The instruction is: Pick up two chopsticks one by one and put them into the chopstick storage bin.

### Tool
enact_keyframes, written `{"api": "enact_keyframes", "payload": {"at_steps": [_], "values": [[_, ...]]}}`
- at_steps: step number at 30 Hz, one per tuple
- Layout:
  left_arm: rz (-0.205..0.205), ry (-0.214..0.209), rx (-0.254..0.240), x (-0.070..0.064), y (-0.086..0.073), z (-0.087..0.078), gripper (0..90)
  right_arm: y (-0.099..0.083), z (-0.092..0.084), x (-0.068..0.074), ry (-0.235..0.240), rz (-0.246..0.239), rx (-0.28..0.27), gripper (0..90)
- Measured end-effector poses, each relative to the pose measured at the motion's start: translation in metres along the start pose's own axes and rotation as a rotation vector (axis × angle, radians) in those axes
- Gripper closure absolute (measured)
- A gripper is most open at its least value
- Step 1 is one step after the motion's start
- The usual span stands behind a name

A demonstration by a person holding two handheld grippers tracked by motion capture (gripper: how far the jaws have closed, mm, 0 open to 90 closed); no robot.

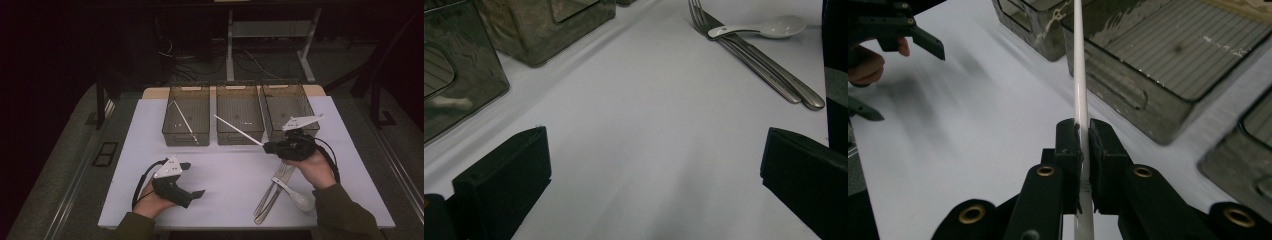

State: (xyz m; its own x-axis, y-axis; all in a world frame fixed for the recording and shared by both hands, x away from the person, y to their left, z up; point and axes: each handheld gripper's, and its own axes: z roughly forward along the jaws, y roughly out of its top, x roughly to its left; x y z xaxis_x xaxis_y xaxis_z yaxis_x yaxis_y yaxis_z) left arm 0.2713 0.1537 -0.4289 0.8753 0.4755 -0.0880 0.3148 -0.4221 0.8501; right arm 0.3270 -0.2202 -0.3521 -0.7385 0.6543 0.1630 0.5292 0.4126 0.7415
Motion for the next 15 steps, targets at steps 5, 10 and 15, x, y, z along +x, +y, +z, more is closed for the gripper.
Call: {"api": "enact_keyframes", "payload": {"at_steps": [5, 10, 15], "values": [[0.006, 0.002, -0.003, 0.001, 0.000, -0.001, 0.0, 0.018, 0.014, 0.005, -0.009, -0.011, 0.017, 83.6], [0.002, 0.001, -0.003, 0.001, 0.000, -0.001, 0.0, 0.035, 0.026, 0.009, -0.019, -0.013, 0.036, 83.6], [0.009, -0.001, -0.005, 0.001, 0.000, -0.002, 0.0, 0.051, 0.038, 0.011, -0.028, -0.016, 0.049, 83.6]]}}
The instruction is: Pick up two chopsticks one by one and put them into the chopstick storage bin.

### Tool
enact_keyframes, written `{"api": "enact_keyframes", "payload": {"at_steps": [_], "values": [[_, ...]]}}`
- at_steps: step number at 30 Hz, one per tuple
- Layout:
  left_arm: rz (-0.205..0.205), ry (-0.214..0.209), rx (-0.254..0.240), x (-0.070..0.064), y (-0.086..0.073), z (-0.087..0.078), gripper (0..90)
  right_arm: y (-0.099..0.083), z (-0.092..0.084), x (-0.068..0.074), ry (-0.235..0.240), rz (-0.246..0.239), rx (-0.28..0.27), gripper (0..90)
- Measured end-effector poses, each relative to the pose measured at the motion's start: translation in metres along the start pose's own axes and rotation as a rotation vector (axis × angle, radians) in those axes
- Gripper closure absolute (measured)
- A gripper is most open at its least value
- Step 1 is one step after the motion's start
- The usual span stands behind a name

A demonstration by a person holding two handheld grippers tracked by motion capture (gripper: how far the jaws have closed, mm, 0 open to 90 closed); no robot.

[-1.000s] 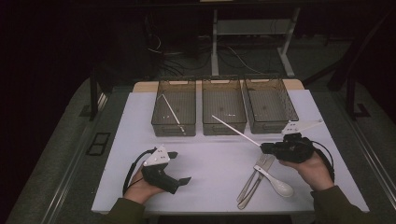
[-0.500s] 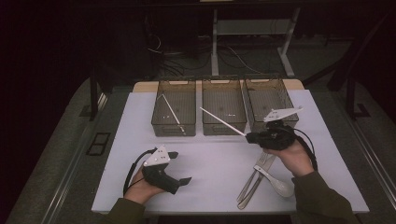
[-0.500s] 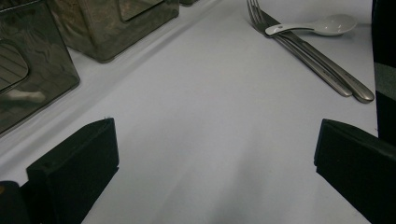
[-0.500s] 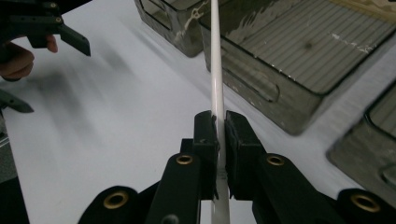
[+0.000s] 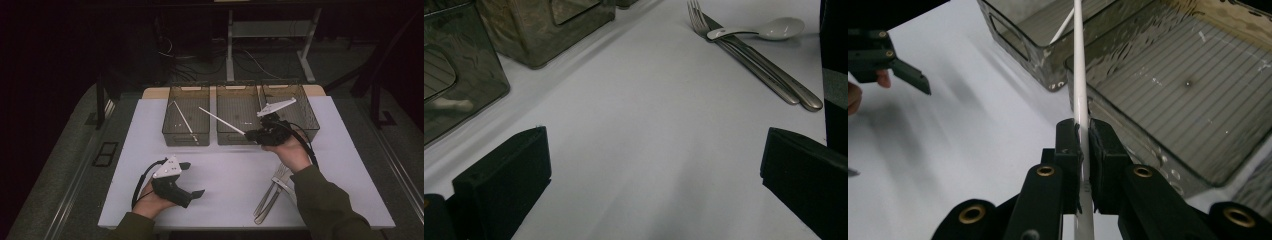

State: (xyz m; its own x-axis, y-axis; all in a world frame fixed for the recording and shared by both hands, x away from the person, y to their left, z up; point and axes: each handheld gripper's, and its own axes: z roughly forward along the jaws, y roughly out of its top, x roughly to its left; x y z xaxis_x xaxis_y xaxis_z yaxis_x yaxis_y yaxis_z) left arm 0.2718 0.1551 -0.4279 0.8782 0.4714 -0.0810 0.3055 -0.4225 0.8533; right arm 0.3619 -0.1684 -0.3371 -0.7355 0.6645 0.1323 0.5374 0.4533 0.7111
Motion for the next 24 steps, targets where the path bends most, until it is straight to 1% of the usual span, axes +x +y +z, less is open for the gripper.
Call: {"api": "enact_keyframes", "payload": {"at_steps": [4, 7, 11, 17, 21, 24], "values": [[-0.007, -0.002, -0.002, 0.000, 0.000, 0.000, 0.0, 0.013, 0.007, -0.001, -0.010, 0.005, -0.001, 83.6], [-0.002, -0.002, 0.004, 0.000, 0.000, 0.000, 0.0, 0.023, 0.013, -0.002, -0.013, 0.015, -0.003, 83.6], [-0.009, -0.004, -0.004, -0.001, 0.000, 0.000, 0.0, 0.036, 0.023, -0.002, -0.026, 0.022, 0.005, 83.6], [-0.008, -0.003, -0.006, -0.001, 0.000, 0.000, 0.0, 0.055, 0.043, -0.002, -0.035, 0.035, 0.025, 83.6], [-0.009, -0.007, -0.008, -0.001, 0.000, 0.000, 0.0, 0.069, 0.058, 0.001, -0.045, 0.029, 0.042, 83.6], [0.003, -0.008, -0.002, 0.000, 0.001, -0.001, 0.0, 0.078, 0.071, 0.002, -0.049, 0.024, 0.056, 83.5]]}}
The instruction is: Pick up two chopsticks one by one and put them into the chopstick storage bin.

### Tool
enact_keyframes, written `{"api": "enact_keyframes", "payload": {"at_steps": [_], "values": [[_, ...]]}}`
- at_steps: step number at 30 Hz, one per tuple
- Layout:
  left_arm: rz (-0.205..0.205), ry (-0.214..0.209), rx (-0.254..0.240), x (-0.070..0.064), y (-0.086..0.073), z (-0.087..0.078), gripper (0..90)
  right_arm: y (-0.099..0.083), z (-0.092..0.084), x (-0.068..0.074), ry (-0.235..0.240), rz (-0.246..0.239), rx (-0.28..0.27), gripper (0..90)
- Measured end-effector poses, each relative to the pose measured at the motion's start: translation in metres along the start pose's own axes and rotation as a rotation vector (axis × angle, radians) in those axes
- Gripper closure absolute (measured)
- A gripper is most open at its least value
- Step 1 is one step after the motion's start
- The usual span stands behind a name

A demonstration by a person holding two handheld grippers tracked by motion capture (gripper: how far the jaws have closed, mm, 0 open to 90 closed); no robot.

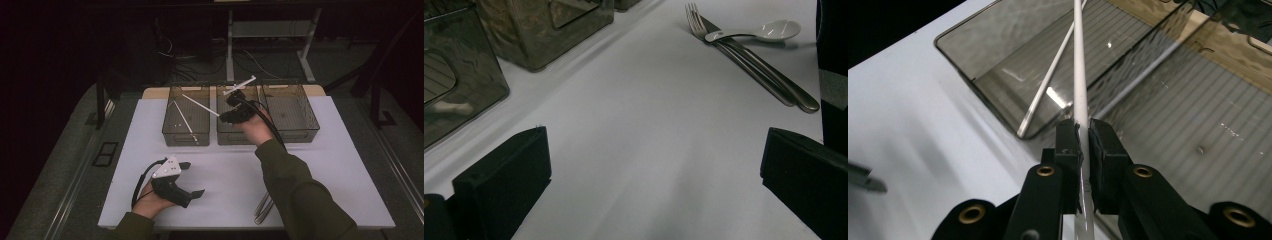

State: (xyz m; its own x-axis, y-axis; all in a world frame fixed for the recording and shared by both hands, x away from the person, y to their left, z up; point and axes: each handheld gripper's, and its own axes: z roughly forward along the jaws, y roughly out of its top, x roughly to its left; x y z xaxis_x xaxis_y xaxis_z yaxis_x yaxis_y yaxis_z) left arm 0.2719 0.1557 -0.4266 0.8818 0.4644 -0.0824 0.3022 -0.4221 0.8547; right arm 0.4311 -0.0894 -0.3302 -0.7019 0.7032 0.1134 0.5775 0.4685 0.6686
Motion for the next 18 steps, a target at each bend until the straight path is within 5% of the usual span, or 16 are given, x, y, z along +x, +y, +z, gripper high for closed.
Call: {"api": "enact_keyframes", "payload": {"at_steps": [18], "values": [[-0.002, -0.009, -0.014, 0.000, 0.001, 0.000, 0.0, 0.040, 0.070, 0.012, -0.069, 0.026, 0.100, 83.5]]}}
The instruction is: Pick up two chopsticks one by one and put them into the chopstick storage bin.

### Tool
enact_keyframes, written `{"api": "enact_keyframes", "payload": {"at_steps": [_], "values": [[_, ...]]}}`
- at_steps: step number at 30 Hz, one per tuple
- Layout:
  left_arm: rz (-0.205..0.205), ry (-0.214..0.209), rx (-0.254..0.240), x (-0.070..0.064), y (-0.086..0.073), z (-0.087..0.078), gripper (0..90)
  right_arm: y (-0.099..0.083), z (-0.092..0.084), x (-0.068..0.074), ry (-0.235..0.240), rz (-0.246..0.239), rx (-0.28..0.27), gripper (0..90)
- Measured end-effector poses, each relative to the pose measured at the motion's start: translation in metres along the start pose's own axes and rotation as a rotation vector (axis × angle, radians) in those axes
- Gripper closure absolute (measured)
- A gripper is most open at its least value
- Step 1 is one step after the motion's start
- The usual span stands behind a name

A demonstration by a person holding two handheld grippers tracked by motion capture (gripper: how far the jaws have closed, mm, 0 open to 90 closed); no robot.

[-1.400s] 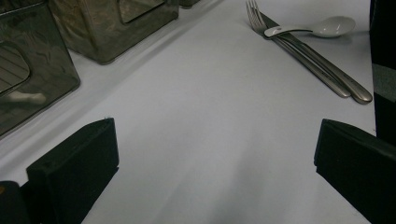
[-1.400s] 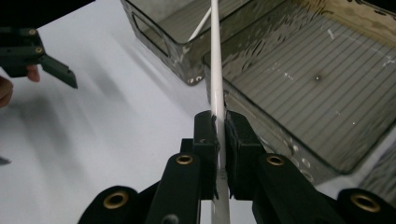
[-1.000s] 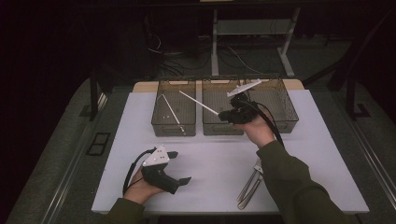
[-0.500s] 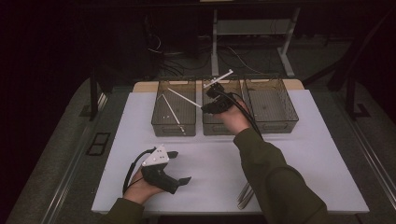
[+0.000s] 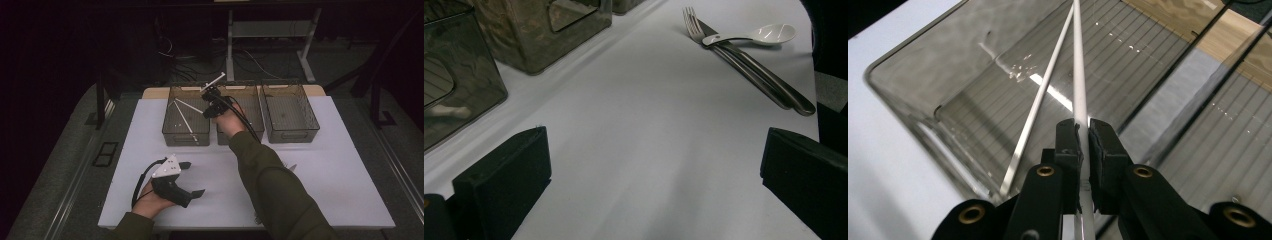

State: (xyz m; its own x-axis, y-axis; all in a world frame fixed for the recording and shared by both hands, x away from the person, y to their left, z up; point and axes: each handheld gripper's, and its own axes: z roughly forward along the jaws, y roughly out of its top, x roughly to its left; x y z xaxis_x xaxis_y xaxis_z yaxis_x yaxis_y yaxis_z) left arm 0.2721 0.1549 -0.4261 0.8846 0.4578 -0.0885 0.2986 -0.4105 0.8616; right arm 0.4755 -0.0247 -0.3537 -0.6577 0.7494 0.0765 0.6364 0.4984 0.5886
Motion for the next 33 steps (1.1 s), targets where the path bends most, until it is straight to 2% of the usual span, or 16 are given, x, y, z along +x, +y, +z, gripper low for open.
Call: {"api": "enact_keyframes", "payload": {"at_steps": [5, 15, 24, 28, 30, 33], "values": [[0.002, -0.005, -0.003, -0.001, 0.000, 0.000, 0.0, 0.007, 0.013, 0.007, -0.048, -0.009, 0.022, 83.5], [0.001, -0.008, -0.006, -0.001, 0.001, 0.000, 0.0, 0.015, 0.029, 0.015, -0.068, -0.005, 0.036, 82.9], [0.003, -0.009, -0.008, -0.001, 0.001, -0.001, 0.0, 0.015, 0.029, 0.018, -0.032, -0.017, 0.024, 79.0], [0.005, -0.008, -0.008, 0.000, 0.001, -0.001, 0.0, 0.016, 0.020, 0.017, -0.002, -0.028, 0.001, 73.4], [0.007, -0.007, -0.009, 0.000, 0.001, -0.001, 0.0, 0.015, 0.014, 0.016, 0.032, -0.027, -0.010, 69.2], [0.012, -0.005, -0.007, 0.001, 0.001, -0.001, 0.0, 0.013, 0.002, 0.014, 0.060, -0.027, -0.037, 63.1]]}}
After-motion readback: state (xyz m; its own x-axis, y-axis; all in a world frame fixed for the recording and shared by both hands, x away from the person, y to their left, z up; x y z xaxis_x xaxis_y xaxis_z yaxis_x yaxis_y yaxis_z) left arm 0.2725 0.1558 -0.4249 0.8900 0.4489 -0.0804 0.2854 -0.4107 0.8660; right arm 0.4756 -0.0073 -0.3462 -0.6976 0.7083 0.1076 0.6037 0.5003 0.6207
